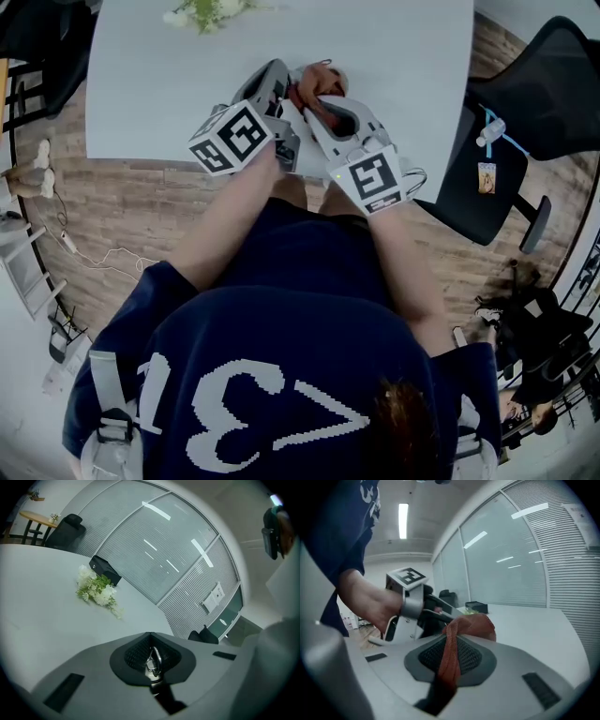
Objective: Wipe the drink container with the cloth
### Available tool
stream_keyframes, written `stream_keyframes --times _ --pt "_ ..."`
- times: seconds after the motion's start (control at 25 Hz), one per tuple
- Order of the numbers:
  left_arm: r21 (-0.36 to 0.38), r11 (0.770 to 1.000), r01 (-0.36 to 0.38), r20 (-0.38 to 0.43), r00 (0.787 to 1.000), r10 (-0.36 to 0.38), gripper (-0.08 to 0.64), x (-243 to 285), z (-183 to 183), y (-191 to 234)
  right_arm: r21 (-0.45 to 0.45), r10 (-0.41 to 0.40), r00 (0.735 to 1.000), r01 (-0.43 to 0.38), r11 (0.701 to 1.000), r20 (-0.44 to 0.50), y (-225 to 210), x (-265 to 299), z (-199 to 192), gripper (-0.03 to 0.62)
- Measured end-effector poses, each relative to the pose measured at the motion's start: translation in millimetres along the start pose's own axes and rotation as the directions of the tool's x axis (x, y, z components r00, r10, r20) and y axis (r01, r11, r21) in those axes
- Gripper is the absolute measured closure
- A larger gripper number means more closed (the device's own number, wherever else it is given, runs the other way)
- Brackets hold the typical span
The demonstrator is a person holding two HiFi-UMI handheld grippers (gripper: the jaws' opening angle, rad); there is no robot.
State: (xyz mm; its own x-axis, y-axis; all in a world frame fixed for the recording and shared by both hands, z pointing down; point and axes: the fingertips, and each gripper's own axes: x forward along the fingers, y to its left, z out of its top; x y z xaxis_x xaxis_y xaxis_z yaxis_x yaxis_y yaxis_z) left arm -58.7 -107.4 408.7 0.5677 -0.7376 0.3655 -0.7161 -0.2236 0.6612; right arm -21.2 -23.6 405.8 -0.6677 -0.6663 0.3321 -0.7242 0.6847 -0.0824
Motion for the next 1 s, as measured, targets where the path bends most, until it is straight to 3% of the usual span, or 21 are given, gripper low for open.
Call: stream_keyframes --times 0.12,0.24,0.36,0.44,0.56,0.68,0.8,0.88,1.0 --pt "-0.001 1.000 0.005 -0.002 1.000 -0.005 0.545 1 -1 -3 -0.027 0.045 0.999 -0.045 0.999 0.011 15 9 7 0.535" --pt "-0.022 1.000 0.011 -0.006 1.000 -0.011 0.545 2 -1 -2 -0.007 0.010 1.000 -0.010 1.000 -0.016 3 1 -11 0.535" --pt "-0.017 1.000 0.011 -0.006 1.000 -0.011 0.545 1 -1 -1 0.011 -0.047 0.991 0.048 0.999 -0.125 -17 -14 -50 0.535" --pt "-0.014 1.000 0.010 -0.008 1.000 -0.010 0.545 0 -2 -1 0.035 -0.092 0.972 0.102 0.994 -0.217 -32 -22 -82 0.535" --pt "-0.001 1.000 0.011 -0.018 1.000 -0.011 0.545 2 -3 -3 0.047 -0.110 0.956 0.127 0.991 -0.270 -39 -25 -99 0.535" --pt "0.011 1.000 0.018 -0.021 1.000 -0.018 0.545 3 -2 -8 0.013 -0.042 0.971 0.046 0.999 -0.237 -12 -11 -76 0.535" --pt "0.026 0.999 0.036 -0.033 0.999 -0.035 0.545 5 -4 -13 0.030 0.036 0.991 -0.032 0.999 -0.131 18 6 -34 0.535" --pt "0.031 0.999 0.042 -0.040 0.998 -0.041 0.545 5 -3 -13 0.037 0.049 0.996 -0.046 0.998 -0.080 22 12 -16 0.535" --pt "0.008 0.999 0.034 -0.036 0.999 -0.034 0.545 6 -2 -9 0.025 0.041 0.993 -0.039 0.999 -0.113 15 15 -26 0.535"
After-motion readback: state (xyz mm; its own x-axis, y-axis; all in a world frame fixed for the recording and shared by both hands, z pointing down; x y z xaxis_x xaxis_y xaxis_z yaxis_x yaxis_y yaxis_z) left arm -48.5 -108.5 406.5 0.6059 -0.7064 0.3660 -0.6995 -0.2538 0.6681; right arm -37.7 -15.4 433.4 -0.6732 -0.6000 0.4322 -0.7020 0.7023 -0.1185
